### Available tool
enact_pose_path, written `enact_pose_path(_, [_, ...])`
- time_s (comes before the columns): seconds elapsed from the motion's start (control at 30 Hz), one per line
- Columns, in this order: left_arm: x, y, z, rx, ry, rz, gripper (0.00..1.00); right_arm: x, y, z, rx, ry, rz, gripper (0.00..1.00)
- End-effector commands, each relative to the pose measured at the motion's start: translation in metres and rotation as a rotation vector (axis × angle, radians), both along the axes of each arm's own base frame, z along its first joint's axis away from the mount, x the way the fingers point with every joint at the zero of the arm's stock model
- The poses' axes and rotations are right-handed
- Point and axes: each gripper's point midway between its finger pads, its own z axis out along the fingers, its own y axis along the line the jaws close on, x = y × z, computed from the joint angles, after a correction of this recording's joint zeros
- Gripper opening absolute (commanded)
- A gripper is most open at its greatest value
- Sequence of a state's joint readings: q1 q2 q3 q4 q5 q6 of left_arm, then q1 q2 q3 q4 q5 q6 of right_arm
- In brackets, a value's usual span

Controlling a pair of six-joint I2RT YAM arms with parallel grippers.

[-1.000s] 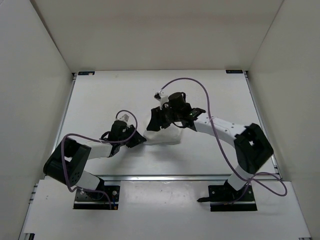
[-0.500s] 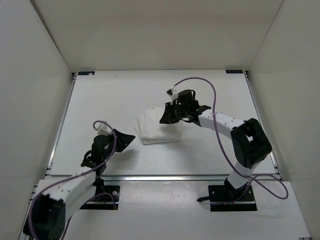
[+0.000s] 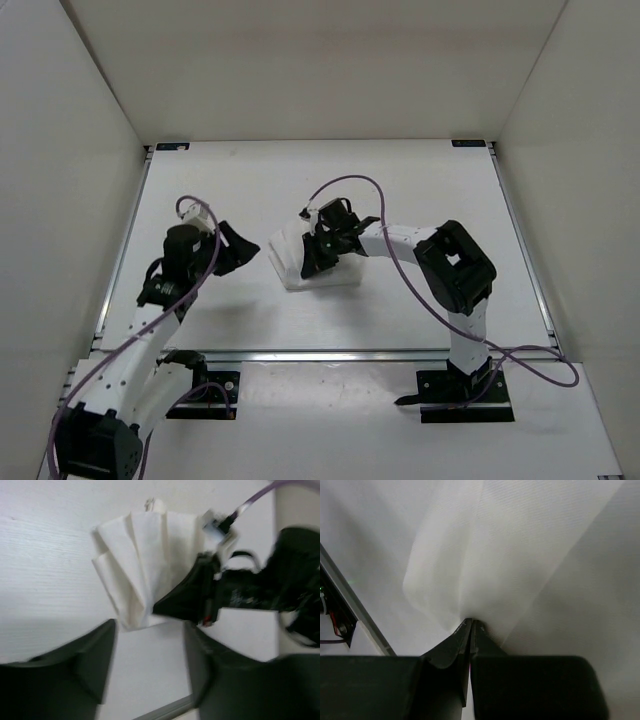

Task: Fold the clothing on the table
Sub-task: Fold the skirt

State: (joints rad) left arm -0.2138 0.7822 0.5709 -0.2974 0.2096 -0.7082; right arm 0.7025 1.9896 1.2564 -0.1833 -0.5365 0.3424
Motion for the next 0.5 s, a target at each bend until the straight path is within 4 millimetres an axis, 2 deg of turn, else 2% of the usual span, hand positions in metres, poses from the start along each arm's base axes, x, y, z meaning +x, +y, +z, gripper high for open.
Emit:
enact_pose_path(0.0, [-0.008,0.000,0.008,0.164,0.071,-0.189,0.75,0.031,0.000,0.100,0.115,-0.245,-0.023,0.00])
enact_pose_path(0.03, [-0.004,0.003,0.018,0.188,0.072,-0.194,0.85,0.035,-0.002,0.116,0.128,-0.297,-0.037,0.00])
enact_pose_path(0.07, [-0.001,0.007,0.026,0.224,0.055,-0.203,0.87,0.035,-0.010,0.143,0.138,-0.355,-0.068,0.00])
enact_pose_path(0.1, [0.000,0.008,0.029,0.229,0.045,-0.202,0.99,0.034,-0.018,0.166,0.148,-0.420,-0.091,0.00])
enact_pose_path(0.13, [0.000,0.012,0.033,0.248,0.029,-0.195,0.98,0.034,-0.031,0.180,0.138,-0.466,-0.124,0.00])
enact_pose_path(0.17, [-0.001,0.014,0.033,0.257,0.033,-0.189,0.99,0.028,-0.039,0.175,0.117,-0.472,-0.120,0.00])
enact_pose_path(0.2, [-0.001,0.014,0.034,0.273,0.024,-0.202,0.98,0.024,-0.050,0.185,0.122,-0.501,-0.137,0.00])
enact_pose_path(0.27, [-0.008,0.009,0.028,0.303,0.042,-0.249,0.98,0.016,-0.074,0.173,0.081,-0.478,-0.155,0.01])
enact_pose_path(0.3, [-0.010,0.010,0.023,0.327,0.059,-0.261,0.99,0.015,-0.081,0.175,0.072,-0.501,-0.149,0.00])
enact_pose_path(0.37, [-0.018,0.010,0.009,0.366,0.132,-0.324,0.99,0.010,-0.107,0.155,-0.015,-0.489,-0.182,0.00])
enact_pose_path(0.43, [-0.021,0.016,0.000,0.404,0.170,-0.315,0.99,0.008,-0.122,0.158,-0.017,-0.506,-0.205,0.05])
enact_pose_path(0.47, [-0.022,0.020,-0.001,0.416,0.178,-0.307,0.98,0.008,-0.131,0.150,-0.030,-0.493,-0.214,0.10])
